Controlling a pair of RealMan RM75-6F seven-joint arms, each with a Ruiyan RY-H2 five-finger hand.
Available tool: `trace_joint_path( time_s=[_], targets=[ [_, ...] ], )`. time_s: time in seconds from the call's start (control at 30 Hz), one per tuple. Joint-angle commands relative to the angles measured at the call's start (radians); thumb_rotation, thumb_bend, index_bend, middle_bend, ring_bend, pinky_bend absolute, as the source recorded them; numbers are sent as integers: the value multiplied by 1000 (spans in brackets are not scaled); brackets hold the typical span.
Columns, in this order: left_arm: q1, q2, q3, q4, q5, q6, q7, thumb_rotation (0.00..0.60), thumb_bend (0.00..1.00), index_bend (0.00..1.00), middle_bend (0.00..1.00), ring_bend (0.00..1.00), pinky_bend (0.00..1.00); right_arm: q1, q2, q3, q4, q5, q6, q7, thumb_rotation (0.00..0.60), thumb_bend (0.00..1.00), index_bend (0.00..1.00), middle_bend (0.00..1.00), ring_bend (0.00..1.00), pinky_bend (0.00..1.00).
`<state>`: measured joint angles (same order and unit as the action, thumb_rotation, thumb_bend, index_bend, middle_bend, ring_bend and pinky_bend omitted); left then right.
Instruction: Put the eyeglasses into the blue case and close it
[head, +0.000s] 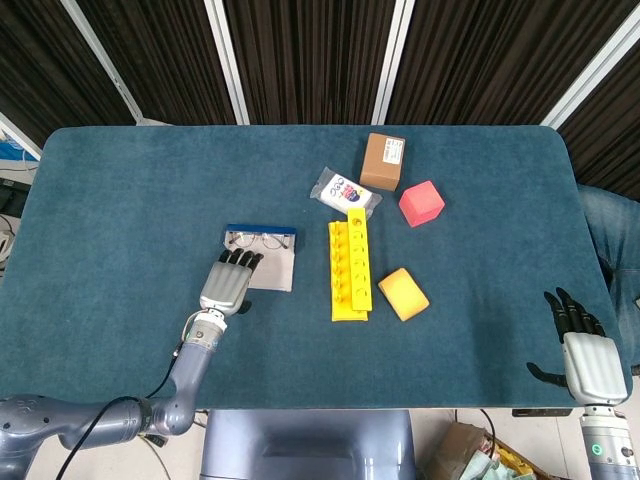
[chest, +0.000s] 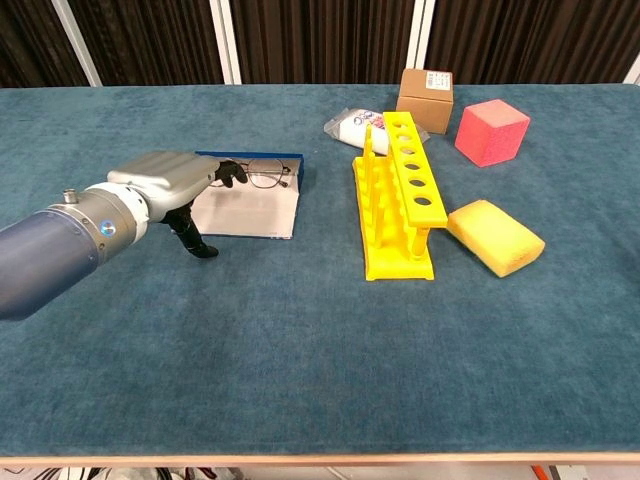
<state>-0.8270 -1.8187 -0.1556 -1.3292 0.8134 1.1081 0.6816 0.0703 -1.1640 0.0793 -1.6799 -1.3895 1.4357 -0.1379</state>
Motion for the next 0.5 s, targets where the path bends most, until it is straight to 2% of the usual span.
trace_joint_path(
  time_s=[0.03,0.5],
  targets=[
    [-4,-11,-9,19,-9,-5,15,600,218,155,198,115,155,0,0,0,-1,0,0,0,600,157,0,0,116,187],
    [-21,-54,-35,83,-22,-22,63,600,218,185,209,115,155,-1,-2,1,0,2,3,-4,600,157,0,0,116,187]
  ],
)
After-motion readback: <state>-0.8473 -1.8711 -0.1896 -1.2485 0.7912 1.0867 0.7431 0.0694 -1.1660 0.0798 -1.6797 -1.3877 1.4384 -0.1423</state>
